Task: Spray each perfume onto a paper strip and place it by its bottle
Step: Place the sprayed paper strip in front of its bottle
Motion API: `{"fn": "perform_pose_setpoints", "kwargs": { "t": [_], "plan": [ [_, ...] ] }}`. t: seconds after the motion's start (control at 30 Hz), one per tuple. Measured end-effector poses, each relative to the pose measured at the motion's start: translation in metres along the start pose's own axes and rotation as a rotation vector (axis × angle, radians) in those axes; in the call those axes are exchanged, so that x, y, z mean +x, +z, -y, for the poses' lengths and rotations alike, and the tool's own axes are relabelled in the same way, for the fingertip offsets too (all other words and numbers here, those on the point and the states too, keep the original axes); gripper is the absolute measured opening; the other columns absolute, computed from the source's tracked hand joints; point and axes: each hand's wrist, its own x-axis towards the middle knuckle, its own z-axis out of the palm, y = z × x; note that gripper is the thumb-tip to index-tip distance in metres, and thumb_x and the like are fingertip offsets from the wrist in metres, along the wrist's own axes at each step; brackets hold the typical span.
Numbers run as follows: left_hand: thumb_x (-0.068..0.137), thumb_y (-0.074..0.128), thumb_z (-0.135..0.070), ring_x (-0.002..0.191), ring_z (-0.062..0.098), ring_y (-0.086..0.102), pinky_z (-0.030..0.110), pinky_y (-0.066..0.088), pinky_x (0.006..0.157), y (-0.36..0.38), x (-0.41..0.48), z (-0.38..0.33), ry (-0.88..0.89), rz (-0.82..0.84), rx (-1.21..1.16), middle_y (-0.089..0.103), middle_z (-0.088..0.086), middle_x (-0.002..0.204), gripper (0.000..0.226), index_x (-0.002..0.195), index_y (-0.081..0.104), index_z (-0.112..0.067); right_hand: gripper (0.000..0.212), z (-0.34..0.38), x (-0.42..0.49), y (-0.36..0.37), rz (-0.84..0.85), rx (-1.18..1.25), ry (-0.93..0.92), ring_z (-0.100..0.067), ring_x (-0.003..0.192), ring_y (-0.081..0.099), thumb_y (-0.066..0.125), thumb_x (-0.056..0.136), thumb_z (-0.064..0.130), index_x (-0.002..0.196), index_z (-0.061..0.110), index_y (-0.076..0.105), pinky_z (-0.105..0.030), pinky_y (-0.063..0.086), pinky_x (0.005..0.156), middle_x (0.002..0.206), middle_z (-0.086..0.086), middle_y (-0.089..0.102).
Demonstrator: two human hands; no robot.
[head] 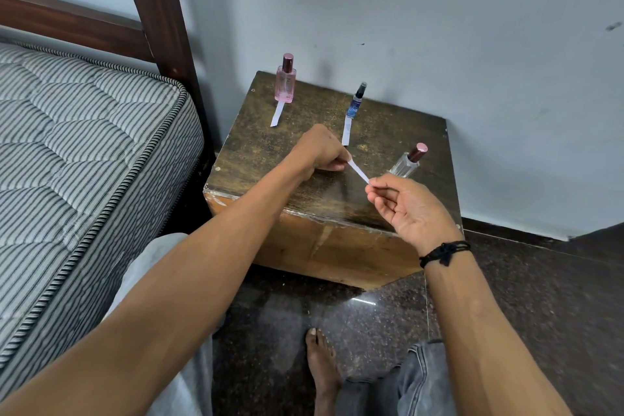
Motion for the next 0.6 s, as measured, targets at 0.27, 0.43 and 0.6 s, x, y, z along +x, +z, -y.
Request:
{"fn": "perform_pose_setpoints", "kwargs": {
  "t": [0.27, 0.43, 0.6],
  "plan": [
    [0.081, 0.073, 0.007, 0.058, 0.016, 0.067, 0.022, 0.06, 0.06, 0.0002, -0.0011, 0.0005, -0.024, 0.014, -0.039, 0.071, 0.014, 0.075, 0.012, 0.091, 0.073, 0.013, 0.011, 0.0037, -0.0032, 0.0037, 0.001, -0.15, -0.264, -0.015, 0.057, 0.069, 0.078, 0.079, -0.006, 0.081, 0.003, 0.072, -0.019, 0.055, 0.053, 0.072, -0.016, 0.075],
    [0.08, 0.074, 0.008, 0.063, 0.017, 0.068, 0.023, 0.061, 0.061, 0.0015, -0.0004, 0.0024, -0.036, 0.027, -0.074, 0.071, 0.013, 0.077, 0.015, 0.094, 0.072, 0.015, 0.018, 0.004, -0.0053, 0.0058, 0.016, -0.214, -0.431, -0.02, 0.06, 0.068, 0.079, 0.077, -0.008, 0.087, 0.004, 0.071, -0.022, 0.055, 0.057, 0.074, -0.018, 0.075],
    [0.081, 0.072, 0.009, 0.062, 0.015, 0.069, 0.022, 0.061, 0.06, 0.0013, -0.0008, 0.0023, -0.038, 0.045, -0.091, 0.072, 0.012, 0.076, 0.012, 0.092, 0.073, 0.014, 0.019, 0.0033, -0.0058, 0.0069, 0.017, -0.276, -0.517, -0.019, 0.06, 0.068, 0.077, 0.08, -0.01, 0.088, 0.005, 0.068, -0.022, 0.054, 0.057, 0.073, -0.016, 0.074]
  ]
}}
